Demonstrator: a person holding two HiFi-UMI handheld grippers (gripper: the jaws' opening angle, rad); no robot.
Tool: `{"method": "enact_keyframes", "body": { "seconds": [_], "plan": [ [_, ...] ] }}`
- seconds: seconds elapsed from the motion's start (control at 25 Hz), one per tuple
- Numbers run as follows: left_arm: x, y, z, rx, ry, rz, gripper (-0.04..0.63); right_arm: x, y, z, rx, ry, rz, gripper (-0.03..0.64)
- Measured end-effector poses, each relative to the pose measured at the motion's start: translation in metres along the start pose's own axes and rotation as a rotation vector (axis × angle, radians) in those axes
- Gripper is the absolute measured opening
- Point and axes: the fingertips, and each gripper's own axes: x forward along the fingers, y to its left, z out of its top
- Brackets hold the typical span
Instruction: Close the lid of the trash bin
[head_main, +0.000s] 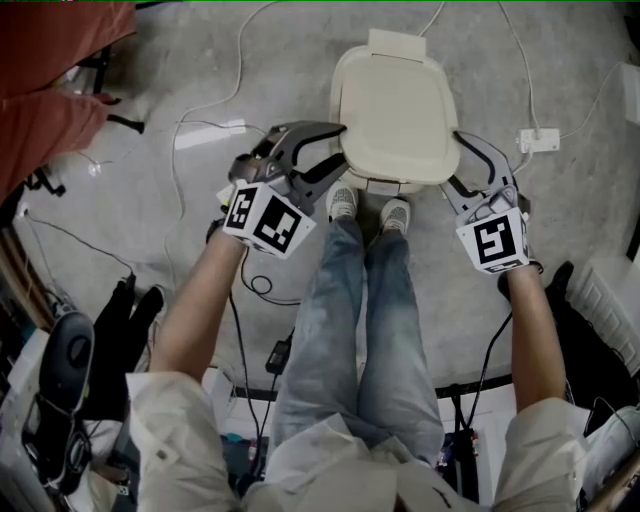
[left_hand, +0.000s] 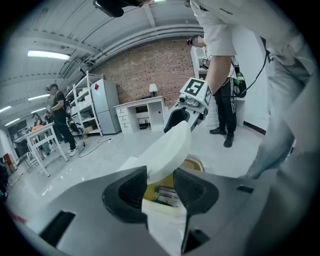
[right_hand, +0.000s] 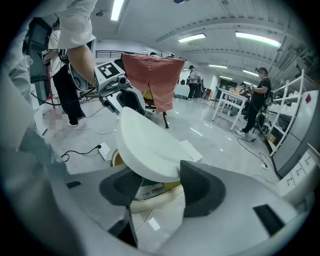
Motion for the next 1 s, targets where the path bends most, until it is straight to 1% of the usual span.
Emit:
{"method": "enact_keyframes", "body": {
  "seconds": [0.2, 0.4, 0.68, 1.0],
  "plan": [
    [0.001, -0.009, -0.008, 0.007, 0.019, -0.056, 0.190, 0.003, 0.012, -0.005, -0.003, 0.023, 0.074, 0.290],
    [0.007, -0.024, -0.025, 0.051, 0.050, -0.098, 0.207, 0.008, 0.027, -0.018, -0.031, 0.068, 0.132, 0.340],
    [0.011, -0.034, -0.037, 0.076, 0.075, -0.136, 0.221, 0.014, 0.040, -0.027, -0.047, 0.098, 0.165, 0.373],
    [0.015, -0.041, -0.046, 0.092, 0.090, -0.165, 0.230, 0.020, 0.048, -0.037, -0.045, 0.114, 0.189, 0.393]
  ]
}}
